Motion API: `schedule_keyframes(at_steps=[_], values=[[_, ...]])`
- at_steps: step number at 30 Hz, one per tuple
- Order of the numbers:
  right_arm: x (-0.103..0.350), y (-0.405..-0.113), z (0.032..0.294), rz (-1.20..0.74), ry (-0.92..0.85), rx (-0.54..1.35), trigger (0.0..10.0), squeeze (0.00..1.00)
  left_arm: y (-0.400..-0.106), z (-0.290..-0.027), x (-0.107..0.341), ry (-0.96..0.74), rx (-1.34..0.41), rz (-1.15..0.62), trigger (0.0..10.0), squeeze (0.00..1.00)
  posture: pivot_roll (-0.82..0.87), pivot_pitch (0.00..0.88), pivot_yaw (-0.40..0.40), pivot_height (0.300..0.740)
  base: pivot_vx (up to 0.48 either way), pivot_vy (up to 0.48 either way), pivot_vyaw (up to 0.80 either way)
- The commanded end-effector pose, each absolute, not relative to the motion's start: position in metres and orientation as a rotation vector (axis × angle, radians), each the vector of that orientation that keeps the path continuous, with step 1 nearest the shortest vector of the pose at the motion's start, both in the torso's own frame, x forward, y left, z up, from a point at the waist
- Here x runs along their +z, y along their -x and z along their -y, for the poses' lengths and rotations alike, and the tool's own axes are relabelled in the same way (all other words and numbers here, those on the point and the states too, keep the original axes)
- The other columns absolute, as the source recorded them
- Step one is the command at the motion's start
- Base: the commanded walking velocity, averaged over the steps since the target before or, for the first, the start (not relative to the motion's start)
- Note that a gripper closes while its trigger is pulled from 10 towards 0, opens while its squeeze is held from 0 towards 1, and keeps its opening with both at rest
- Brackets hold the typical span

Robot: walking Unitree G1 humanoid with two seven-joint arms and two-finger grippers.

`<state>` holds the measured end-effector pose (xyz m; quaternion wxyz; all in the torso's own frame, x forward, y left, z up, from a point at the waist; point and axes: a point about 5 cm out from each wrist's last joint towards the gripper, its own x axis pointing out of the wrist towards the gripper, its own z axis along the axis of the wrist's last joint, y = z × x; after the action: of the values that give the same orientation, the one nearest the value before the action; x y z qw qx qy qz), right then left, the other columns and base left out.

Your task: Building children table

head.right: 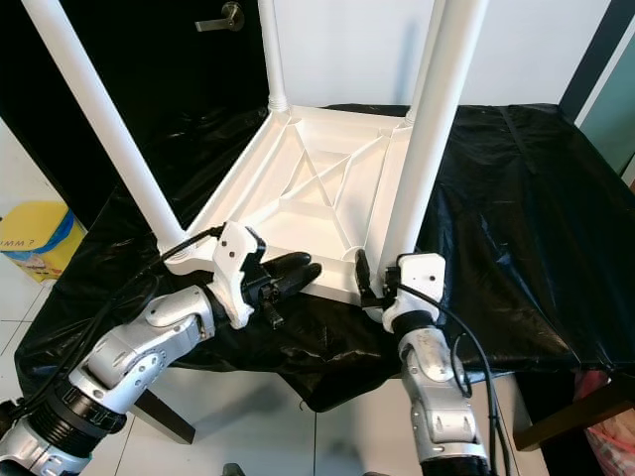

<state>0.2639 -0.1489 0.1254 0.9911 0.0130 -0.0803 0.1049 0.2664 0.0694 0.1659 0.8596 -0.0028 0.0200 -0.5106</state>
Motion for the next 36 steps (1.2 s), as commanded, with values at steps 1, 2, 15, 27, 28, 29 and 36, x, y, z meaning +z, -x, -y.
schedule_keyframes(at_steps=[1, 2, 15, 27, 28, 29, 36], values=[[0.124, -0.261, 0.151, 0.142, -0.044, 0.262, 10.0, 1.0, -0.253, -0.067, 0.168, -0.001, -1.316, -0.04, 10.0, 0.0, -0.12, 0.006, 0.002, 0.74, 0.0, 0.0, 0.0], [0.124, -0.261, 0.153, 0.132, -0.044, 0.292, 10.0, 1.0, -0.253, -0.067, 0.168, -0.001, -1.316, -0.04, 10.0, 0.0, -0.12, 0.006, 0.002, 0.74, 0.0, 0.0, 0.0], [0.121, -0.278, 0.176, 0.026, 0.192, 0.638, 10.0, 0.0, -0.256, -0.069, 0.17, -0.011, -1.317, -0.045, 10.0, 0.0, -0.12, 0.004, 0.033, 0.74, 0.0, 0.0, 0.0], [0.122, -0.3, 0.175, -0.013, 0.229, 0.749, 2.4, 0.0, -0.257, -0.07, 0.174, -0.019, -1.319, -0.041, 10.0, 0.0, -0.1, 0.011, 0.044, 0.74, 0.0, 0.0, 0.0], [0.122, -0.3, 0.175, -0.013, 0.229, 0.749, 2.4, 0.0, -0.257, -0.07, 0.174, -0.019, -1.319, -0.041, 10.0, 0.0, -0.1, 0.011, 0.044, 0.74, 0.0, 0.0, 0.0], [0.119, -0.3, 0.176, -0.033, 0.229, 0.74, 0.0, 0.0, -0.257, -0.07, 0.174, -0.019, -1.317, -0.04, 10.0, 0.0, -0.1, 0.015, 0.047, 0.74, 0.0, 0.0, 0.0], [0.112, -0.297, 0.177, -0.053, 0.222, 0.735, 0.0, 0.0, -0.256, -0.073, 0.174, -0.022, -1.313, -0.046, 10.0, 0.0, -0.1, 0.02, 0.053, 0.74, 0.0, 0.0, 0.0]])
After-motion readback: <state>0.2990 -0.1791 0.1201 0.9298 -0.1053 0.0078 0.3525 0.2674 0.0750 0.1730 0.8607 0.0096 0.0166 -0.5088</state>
